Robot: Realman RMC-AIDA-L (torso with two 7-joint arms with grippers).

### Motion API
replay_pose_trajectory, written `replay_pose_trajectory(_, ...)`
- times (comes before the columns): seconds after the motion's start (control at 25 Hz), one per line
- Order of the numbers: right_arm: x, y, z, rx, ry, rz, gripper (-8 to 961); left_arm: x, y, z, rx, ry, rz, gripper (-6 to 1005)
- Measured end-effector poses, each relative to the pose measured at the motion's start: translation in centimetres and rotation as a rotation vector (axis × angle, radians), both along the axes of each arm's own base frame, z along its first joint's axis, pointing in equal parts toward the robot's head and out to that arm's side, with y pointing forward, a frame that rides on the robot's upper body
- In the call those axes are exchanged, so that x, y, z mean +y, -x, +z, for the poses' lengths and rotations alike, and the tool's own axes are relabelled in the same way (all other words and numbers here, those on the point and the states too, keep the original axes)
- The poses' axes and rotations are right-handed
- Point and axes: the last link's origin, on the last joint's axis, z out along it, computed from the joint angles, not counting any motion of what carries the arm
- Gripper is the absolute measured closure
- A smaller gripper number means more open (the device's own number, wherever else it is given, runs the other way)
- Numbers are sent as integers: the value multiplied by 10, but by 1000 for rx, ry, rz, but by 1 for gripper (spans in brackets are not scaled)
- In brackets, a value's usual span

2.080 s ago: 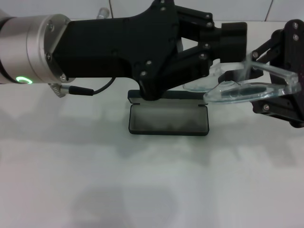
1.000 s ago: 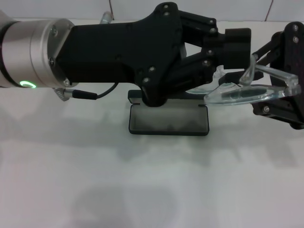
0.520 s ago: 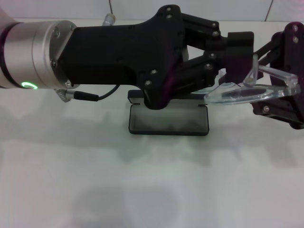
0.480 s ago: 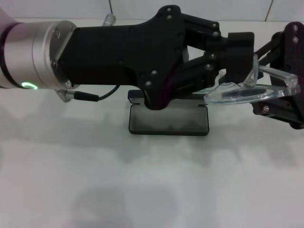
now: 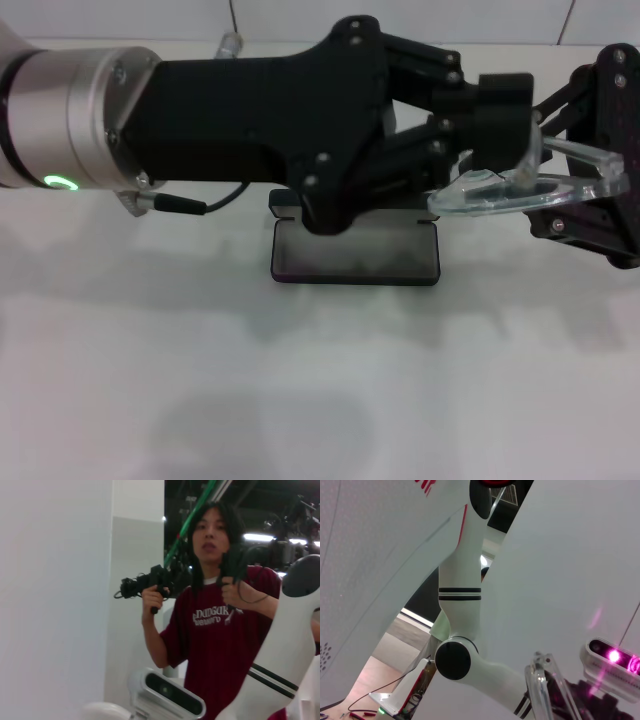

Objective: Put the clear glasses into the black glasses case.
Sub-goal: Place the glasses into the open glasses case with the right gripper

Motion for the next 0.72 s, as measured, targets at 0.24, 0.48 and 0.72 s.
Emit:
replay_pose_trajectory(0.24, 0, 0, 0, 2, -1, -1, 836, 6, 7, 11, -29, -56, 36, 885)
replay_pose_trajectory(0.48, -1, -2, 0, 4, -1, -11, 836, 14, 26, 29, -51, -171, 103, 885)
replay_pose_trajectory(0.72, 14, 16, 4, -105, 104, -219, 835, 31, 60, 66, -13, -349, 242, 885)
